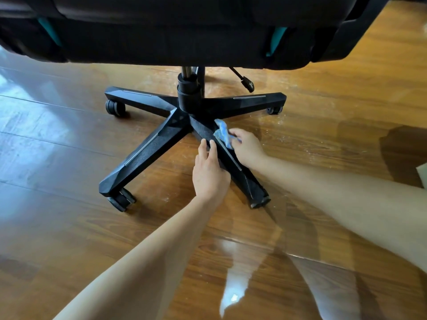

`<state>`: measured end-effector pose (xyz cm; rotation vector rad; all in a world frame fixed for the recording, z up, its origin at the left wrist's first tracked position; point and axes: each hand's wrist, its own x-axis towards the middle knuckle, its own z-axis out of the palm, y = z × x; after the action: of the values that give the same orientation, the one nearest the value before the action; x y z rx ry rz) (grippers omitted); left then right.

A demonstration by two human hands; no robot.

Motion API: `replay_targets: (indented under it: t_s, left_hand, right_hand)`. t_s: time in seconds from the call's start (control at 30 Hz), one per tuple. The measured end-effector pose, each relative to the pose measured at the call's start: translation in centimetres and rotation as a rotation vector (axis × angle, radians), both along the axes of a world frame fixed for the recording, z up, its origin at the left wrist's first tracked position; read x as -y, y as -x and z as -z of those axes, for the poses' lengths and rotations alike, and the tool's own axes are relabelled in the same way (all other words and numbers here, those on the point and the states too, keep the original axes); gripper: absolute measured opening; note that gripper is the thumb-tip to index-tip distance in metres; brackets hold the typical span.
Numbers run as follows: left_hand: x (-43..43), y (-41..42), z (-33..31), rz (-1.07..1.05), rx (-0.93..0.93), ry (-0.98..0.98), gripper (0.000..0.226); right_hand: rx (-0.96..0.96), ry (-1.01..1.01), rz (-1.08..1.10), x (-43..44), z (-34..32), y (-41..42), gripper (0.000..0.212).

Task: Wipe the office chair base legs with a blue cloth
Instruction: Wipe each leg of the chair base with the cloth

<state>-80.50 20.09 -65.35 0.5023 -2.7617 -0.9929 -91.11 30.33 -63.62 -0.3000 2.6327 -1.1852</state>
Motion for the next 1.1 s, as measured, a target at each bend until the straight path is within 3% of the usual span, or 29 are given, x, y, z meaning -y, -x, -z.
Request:
replay_targets:
  t_s: [0.13, 0.3, 0.53, 0.7, 0.87, 0.97, 1.1]
  left_hand:
    - [-0.4, 0.2, 0.5, -0.011, 0.018, 0.058, 0.087]
    - [-1.2, 0.4, 0.7, -0.031, 0.03, 0.079, 0.088]
    - [-1.1, 0.1, -0.1, 0.024, 0.118, 0.101, 0.1]
    - [-0.8, 0.0, 0.0, 0.06, 0.155, 0.137, 0.104]
    - [-0.5, -0.1, 0.6, 0.079, 0.132, 0.169, 0.105]
    - [-0.2, -0.1, 1.1, 0.084, 0.1, 0.196, 0.102]
    - [0.3, -0.1, 1.4, 0.104, 0.079, 0.205, 0.104]
  right_hand:
    - [0.005, 0.028, 0.007, -5.8, 0.9, -6.3, 0.032]
    - [0.062, 0.126, 0.135, -8.3, 0.2, -11.8, 0.045]
    - [0.051, 0.149, 0.172, -1.1, 0.0, -4.2, 0.034]
    - [0.221, 0.308, 0.154, 4.8, -1.5, 3.1, 0.033]
    - [0.186, 0.192, 0.065, 2.9, -0.9, 3.4, 0.039]
    - [0.119, 0.09, 0.027, -0.2, -0.5, 1.6, 0.026]
    - [0.143, 0.117, 0.015, -1.9, -0.3, 0.0, 0.029]
